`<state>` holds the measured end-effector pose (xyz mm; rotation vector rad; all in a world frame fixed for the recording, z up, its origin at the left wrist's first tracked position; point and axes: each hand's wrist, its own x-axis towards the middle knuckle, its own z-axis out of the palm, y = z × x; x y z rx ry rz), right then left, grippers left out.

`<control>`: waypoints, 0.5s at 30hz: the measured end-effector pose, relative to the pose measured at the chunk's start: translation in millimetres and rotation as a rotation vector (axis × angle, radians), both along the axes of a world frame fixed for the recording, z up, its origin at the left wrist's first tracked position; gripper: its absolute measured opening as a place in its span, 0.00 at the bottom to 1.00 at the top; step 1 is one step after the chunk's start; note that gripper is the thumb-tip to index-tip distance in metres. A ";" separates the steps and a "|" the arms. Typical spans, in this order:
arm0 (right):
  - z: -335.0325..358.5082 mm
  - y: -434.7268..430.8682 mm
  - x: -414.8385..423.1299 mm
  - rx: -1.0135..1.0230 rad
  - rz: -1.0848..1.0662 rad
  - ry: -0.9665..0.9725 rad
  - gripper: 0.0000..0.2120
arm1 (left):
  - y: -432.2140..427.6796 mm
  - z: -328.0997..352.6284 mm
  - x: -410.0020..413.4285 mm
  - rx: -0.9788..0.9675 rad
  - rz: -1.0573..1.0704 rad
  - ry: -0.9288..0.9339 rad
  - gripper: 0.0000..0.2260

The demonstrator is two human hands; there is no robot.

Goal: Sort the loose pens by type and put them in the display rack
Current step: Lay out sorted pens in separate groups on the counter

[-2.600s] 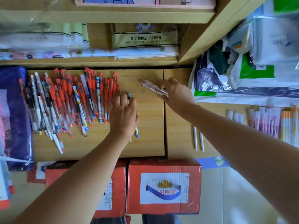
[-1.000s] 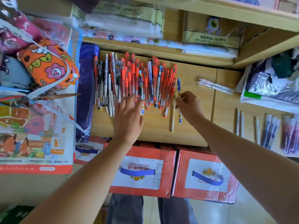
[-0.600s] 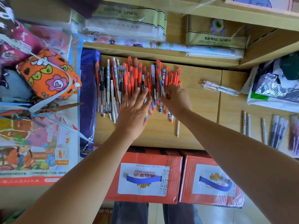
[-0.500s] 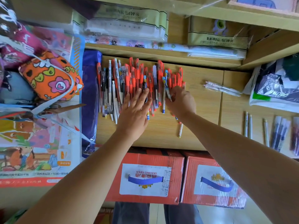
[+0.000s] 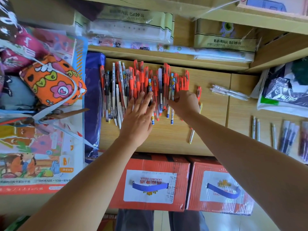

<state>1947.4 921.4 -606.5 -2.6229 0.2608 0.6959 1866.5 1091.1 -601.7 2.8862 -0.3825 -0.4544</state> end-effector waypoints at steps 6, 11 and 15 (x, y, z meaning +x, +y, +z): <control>3.1 -7.2 -4.3 -0.035 0.055 -0.007 0.08 | 0.6 1.6 -1.3 0.014 0.005 -0.023 0.29; 6.8 -2.8 -3.9 -0.071 0.090 0.043 0.15 | 0.0 4.5 -4.9 -0.044 0.050 -0.042 0.26; 3.4 -4.9 -7.6 -0.021 0.030 0.028 0.14 | -0.4 7.8 -5.9 -0.126 0.082 -0.091 0.21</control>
